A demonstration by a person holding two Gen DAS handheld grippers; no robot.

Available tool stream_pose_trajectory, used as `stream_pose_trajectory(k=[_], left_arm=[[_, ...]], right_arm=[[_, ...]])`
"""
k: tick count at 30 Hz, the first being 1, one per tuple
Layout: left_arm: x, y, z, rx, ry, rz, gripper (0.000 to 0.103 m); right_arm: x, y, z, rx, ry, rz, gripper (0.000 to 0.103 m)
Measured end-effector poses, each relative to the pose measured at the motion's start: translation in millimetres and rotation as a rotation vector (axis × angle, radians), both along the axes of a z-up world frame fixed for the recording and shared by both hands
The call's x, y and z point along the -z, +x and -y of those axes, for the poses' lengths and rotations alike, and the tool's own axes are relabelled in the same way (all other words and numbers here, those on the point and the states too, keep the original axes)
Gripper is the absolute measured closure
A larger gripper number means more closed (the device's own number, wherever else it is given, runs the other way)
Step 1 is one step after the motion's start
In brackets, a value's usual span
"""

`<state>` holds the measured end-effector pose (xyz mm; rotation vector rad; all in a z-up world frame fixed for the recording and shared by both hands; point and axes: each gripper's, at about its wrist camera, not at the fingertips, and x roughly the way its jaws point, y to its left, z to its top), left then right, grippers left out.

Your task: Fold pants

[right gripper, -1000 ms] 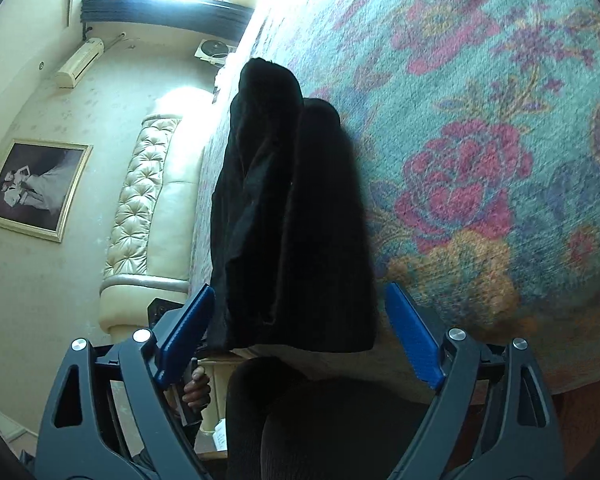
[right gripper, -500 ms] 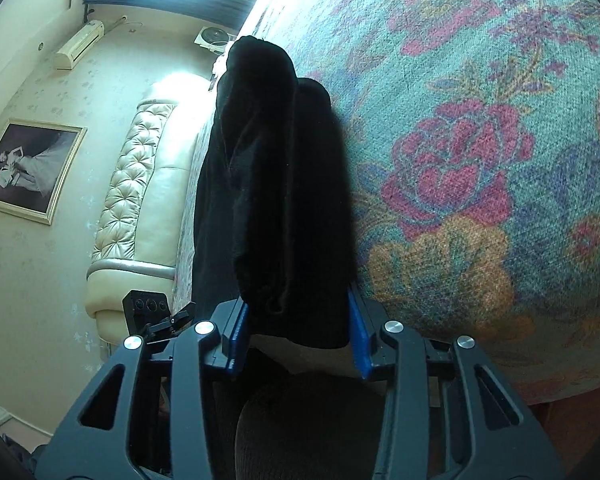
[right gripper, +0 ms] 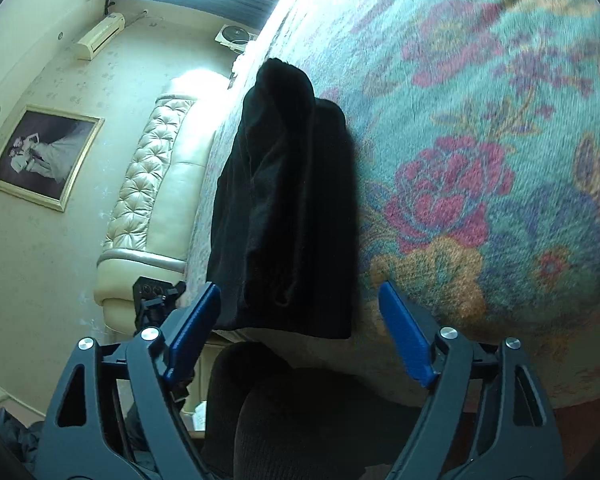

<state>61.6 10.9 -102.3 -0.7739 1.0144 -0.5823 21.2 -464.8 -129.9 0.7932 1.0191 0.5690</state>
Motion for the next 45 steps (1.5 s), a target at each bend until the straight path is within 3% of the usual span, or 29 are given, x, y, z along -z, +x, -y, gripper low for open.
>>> stream_pose_trajectory(k=[2,4,8,12,19,25,27,29,31,34,36,38,39,41,45], left_arm=[[-10,5,-3,0.005,0.048,0.054,0.021],[-14,14,-1,0.001,0.119,0.078,0.018],[-1,44,7,0.028,0.18,0.045,0.018],[13,73,13,0.037,0.172,0.012,0.018],[19,112,31,0.078,0.18,0.028,0.018],[21,134,46,0.108,0.158,0.033,0.018],[23,142,49,0.119,0.149,0.029,0.018],[23,146,54,0.124,0.158,0.028,0.017],[23,148,56,0.132,0.166,0.035,0.017],[24,144,58,0.154,0.19,0.07,0.017],[23,141,64,0.175,0.239,0.099,0.018],[21,138,71,0.181,0.33,0.128,0.032],[21,136,74,0.185,0.36,0.14,0.034],[21,135,74,0.181,0.387,0.155,0.044],[23,132,74,0.166,0.405,0.164,0.053]], right_arm=[[-14,3,6,0.008,-0.045,0.039,0.012],[-17,13,13,0.03,-0.019,0.05,0.012],[-7,46,16,0.043,-0.004,0.026,0.012],[0,82,6,0.015,0.012,0.013,0.012],[7,132,-5,-0.029,0.055,0.002,0.012],[15,157,5,-0.022,0.199,-0.012,0.012],[16,159,6,-0.041,0.205,-0.011,0.012],[13,161,2,-0.065,0.153,-0.006,0.02],[15,162,-1,-0.076,0.077,-0.022,0.044],[23,158,4,-0.064,0.084,-0.037,0.059],[24,157,4,-0.065,0.078,-0.034,0.061],[24,156,3,-0.061,0.068,-0.032,0.062],[24,156,1,-0.058,0.066,-0.03,0.063],[25,154,0,-0.051,0.063,-0.025,0.064],[26,149,-3,-0.036,0.056,-0.014,0.065]])
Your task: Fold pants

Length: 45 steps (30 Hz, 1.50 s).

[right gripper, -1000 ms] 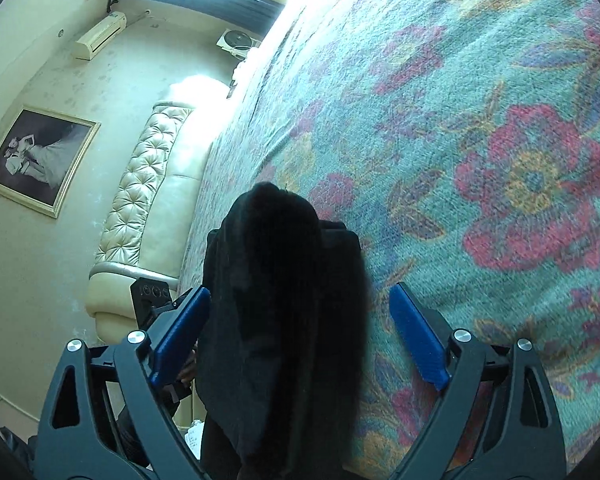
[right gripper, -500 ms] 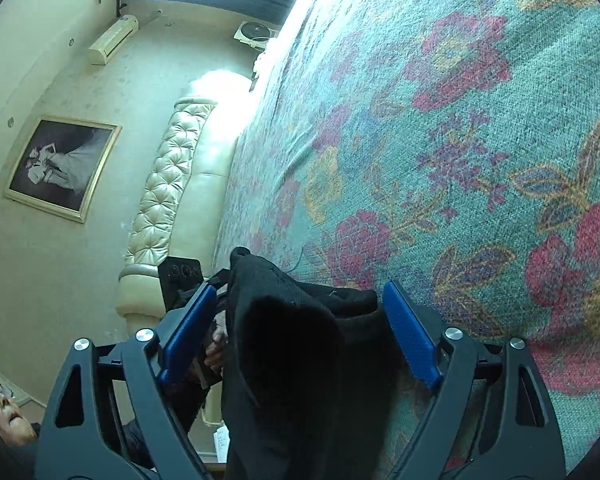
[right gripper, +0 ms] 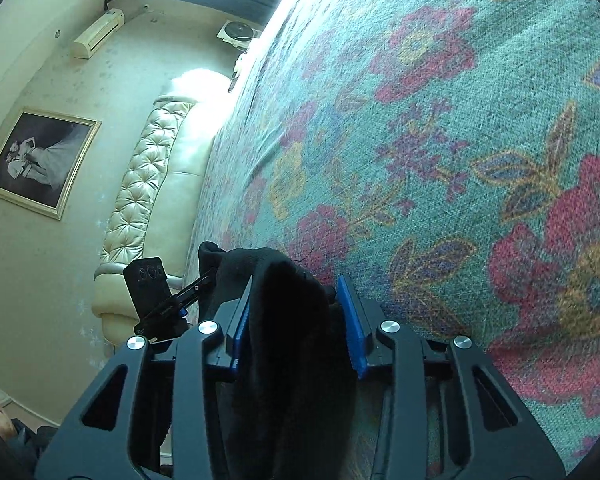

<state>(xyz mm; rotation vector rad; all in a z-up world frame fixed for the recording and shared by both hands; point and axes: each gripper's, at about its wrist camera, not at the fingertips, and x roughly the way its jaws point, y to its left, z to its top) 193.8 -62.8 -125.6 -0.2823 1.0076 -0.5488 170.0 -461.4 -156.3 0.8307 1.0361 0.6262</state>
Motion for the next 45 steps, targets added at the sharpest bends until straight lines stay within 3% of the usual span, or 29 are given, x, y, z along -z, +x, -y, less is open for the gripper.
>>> stream_pose_trajectory(k=[10,24,45], left_arm=[[-8,-5,4,-0.036,0.037,0.033,0.064],[-22,-4,-15,-0.079,0.046,0.047,0.069],[-19,58,-100,-0.22,0.063,0.009,0.069]], right_arm=[[-7,-7,-12,0.037,-0.028,0.031,0.066],[-24,3,-40,0.053,-0.034,0.078,0.069],[-21,100,-125,-0.02,0.011,0.054,0.071]])
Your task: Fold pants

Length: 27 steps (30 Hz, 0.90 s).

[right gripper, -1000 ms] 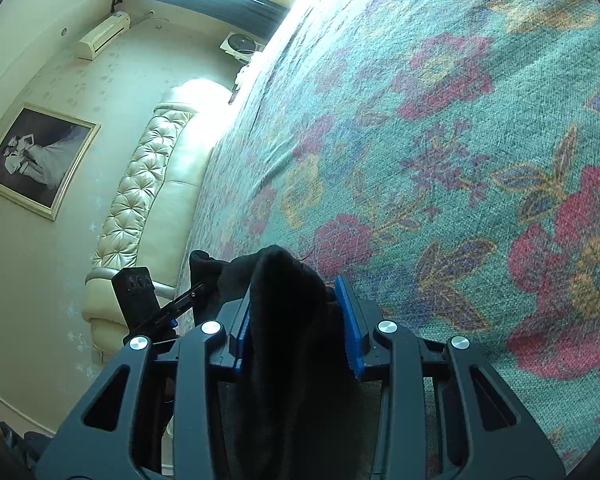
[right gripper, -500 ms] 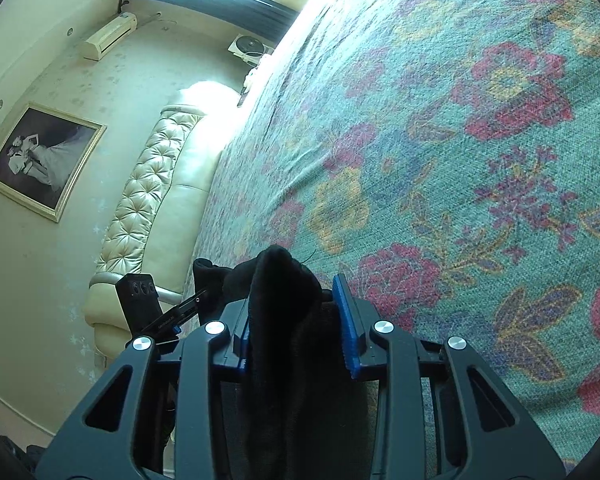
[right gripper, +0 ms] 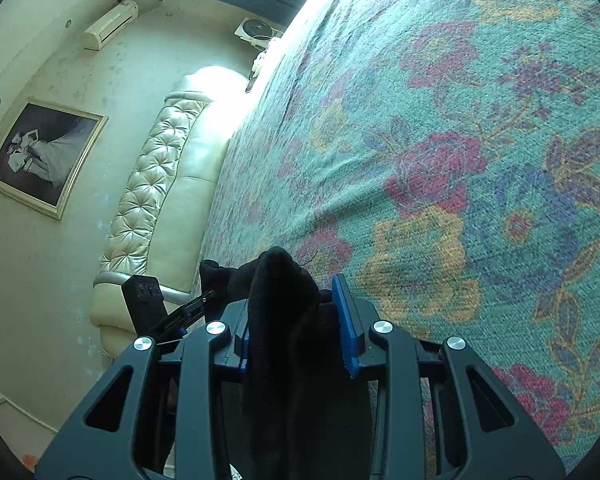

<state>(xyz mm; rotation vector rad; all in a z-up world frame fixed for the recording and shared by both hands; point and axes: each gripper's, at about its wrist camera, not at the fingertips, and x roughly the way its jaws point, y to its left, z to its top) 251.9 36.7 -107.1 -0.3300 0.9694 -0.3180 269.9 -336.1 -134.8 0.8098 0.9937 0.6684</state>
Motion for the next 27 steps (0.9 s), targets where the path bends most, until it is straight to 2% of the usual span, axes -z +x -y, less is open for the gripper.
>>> stream_pose_trajectory(k=[11,17,27], left_arm=[[3,43,-30,-0.054,-0.006,-0.014,0.069],[13,56,-30,-0.041,-0.004,-0.026,0.069],[27,59,-35,-0.042,-0.05,-0.047,0.064]], right_arm=[[5,47,-27,0.001,0.041,-0.016,0.071],[22,54,-20,0.027,0.075,-0.045,0.072],[37,57,-15,0.045,0.127,-0.058,0.074]])
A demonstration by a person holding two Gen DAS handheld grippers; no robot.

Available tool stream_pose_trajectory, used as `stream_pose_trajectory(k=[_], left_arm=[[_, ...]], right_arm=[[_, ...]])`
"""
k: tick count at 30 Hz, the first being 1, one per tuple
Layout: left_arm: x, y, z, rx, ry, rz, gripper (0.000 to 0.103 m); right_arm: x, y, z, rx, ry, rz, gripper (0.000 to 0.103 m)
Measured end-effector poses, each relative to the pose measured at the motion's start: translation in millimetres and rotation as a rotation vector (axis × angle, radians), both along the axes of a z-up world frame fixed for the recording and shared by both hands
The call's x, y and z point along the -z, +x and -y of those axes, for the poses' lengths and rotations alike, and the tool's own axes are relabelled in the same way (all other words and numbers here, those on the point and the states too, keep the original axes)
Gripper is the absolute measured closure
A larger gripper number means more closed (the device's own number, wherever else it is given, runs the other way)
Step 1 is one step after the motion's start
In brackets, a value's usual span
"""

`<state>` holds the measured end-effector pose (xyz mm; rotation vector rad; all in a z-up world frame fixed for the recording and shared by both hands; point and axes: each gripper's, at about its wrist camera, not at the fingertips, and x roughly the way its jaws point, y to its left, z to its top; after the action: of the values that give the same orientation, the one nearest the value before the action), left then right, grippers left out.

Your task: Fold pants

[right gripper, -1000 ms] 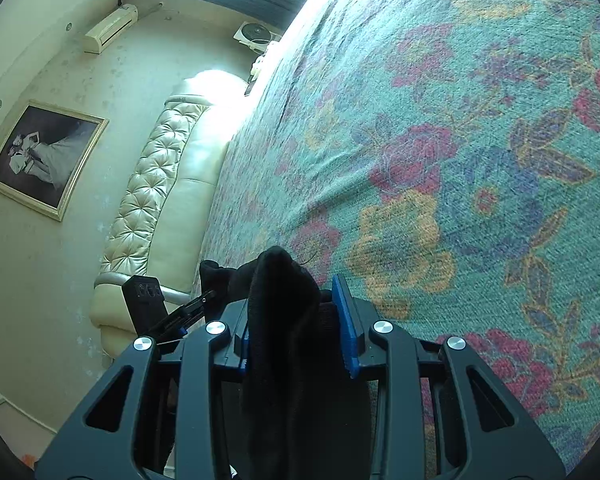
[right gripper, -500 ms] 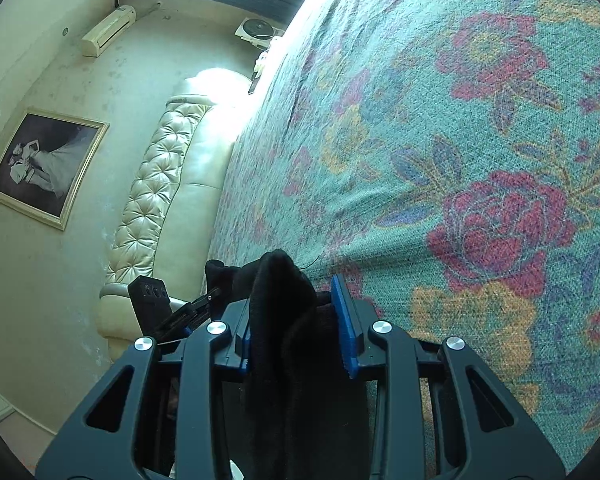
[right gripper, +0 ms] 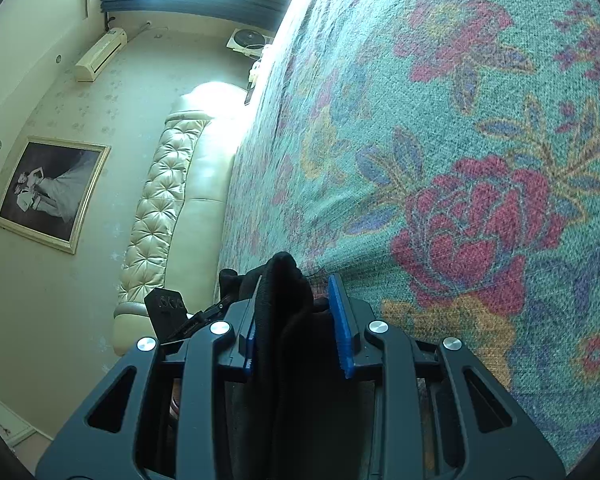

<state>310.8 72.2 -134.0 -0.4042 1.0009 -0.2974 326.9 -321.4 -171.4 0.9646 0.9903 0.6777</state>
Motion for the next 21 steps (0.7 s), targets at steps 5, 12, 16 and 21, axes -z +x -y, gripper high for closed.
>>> stream_pose_trajectory(k=[5,12,16,21], left_arm=[[5,0,-2,-0.006,-0.023,-0.009,0.056],[10,0,-5,0.017,-0.058,-0.006,0.051],[9,-2,-3,0.03,-0.038,0.009,0.047],[12,0,-2,0.045,-0.056,0.019,0.045]], right_arm=[[4,-4,4,0.015,0.022,0.005,0.075],[8,-8,9,0.023,0.034,0.014,0.076],[7,-9,12,0.023,0.038,0.016,0.076],[8,-11,15,0.024,0.042,0.017,0.076]])
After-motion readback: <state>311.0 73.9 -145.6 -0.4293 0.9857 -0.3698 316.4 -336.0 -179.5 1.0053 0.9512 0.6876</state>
